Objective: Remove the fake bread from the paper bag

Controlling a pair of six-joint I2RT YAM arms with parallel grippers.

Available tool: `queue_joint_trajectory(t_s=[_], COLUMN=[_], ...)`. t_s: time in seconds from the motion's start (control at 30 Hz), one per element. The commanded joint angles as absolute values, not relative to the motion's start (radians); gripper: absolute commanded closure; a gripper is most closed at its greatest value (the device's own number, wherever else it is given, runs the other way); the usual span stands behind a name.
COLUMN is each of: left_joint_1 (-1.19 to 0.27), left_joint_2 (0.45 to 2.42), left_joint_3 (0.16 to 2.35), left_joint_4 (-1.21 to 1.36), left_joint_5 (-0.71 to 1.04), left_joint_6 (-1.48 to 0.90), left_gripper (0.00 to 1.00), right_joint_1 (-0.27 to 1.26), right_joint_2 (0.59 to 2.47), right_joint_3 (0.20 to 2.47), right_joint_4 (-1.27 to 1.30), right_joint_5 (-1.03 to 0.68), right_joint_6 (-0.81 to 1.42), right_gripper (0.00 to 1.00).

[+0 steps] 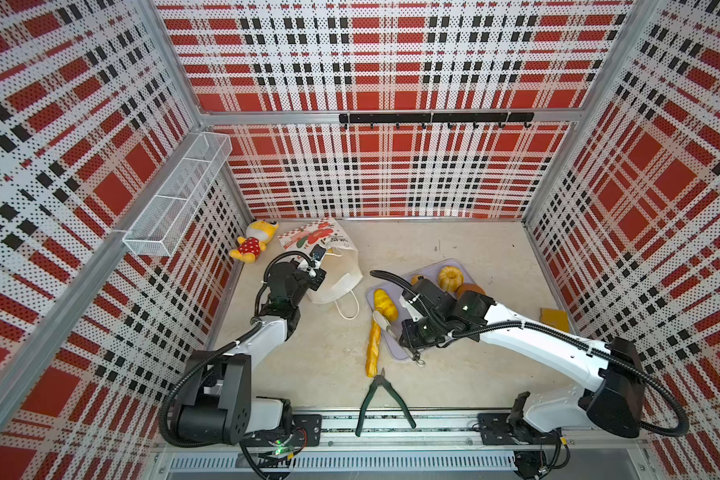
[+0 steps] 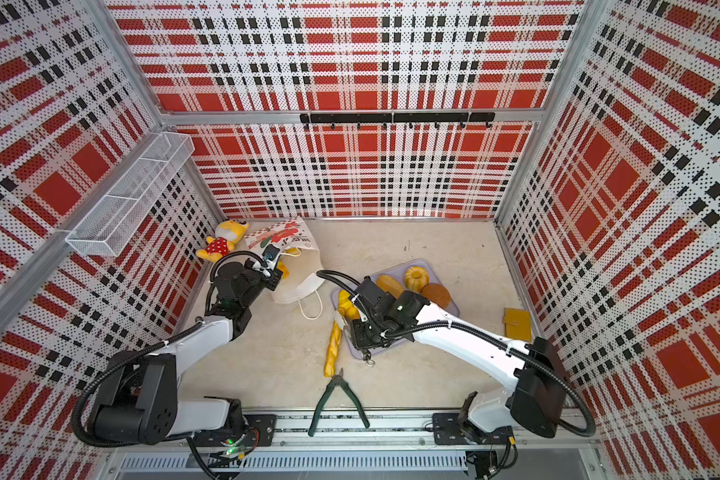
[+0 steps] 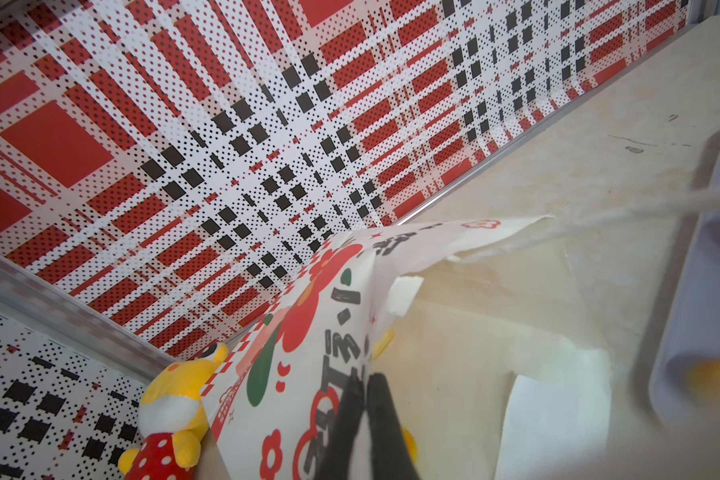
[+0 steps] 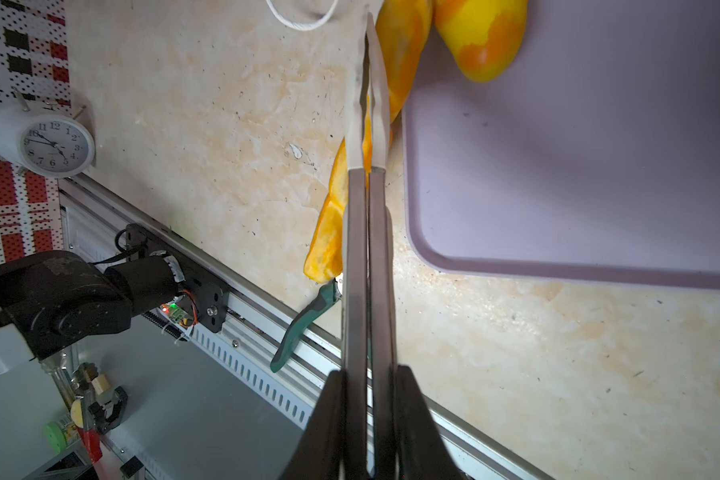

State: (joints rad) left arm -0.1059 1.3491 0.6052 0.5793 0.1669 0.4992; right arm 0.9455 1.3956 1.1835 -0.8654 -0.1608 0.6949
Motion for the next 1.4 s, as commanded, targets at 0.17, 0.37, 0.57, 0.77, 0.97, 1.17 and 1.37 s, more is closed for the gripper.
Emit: queue_joint_trajectory(t_s=[0.17, 0.37, 0.57, 0.77, 0.97, 1.17, 1.37], left_joint_1=[-0.119, -0.119, -0.122, -0.125, -0.126, -0.116, -0.108], left_joint_2=[1.335, 1.354, 1.364, 1.375, 1.378, 1.385, 1.392], left_joint_3=[0.591, 0.594, 0.584, 0.59, 0.591, 0.595, 0.595], left_joint_4=[0.612, 0.612, 0.617, 0.617, 0.619, 0.624, 0.637], left_joint_5=[0.141, 0.129, 0.139, 0.146, 0.136, 0.133, 0.145], left_joint_6=[0.501, 0.496, 0.501, 0.495, 0.489, 0.476, 0.456], left_gripper=[1.0, 1.0, 1.0, 1.0, 1.0, 1.0, 1.0], right_joint_1=[0.916, 0.916, 0.962, 0.992, 1.008, 1.009, 1.01], right_joint_2=[1.263, 1.303, 1.389, 1.499, 1.575, 1.588, 1.551], right_joint_3=[1.249, 1.249, 1.26, 1.314, 1.398, 1.367, 1.378], right_joint_4=[-0.966, -1.046, -0.991, -0.932, -0.885, -0.774, -0.755], right_joint_5=[-0.088, -0.107, -0.141, -0.199, -0.249, -0.331, -0.284], right_joint_6=[0.697, 0.69, 0.7, 0.684, 0.672, 0.704, 0.692], right_gripper=[1.0, 1.0, 1.0, 1.0, 1.0, 1.0, 1.0])
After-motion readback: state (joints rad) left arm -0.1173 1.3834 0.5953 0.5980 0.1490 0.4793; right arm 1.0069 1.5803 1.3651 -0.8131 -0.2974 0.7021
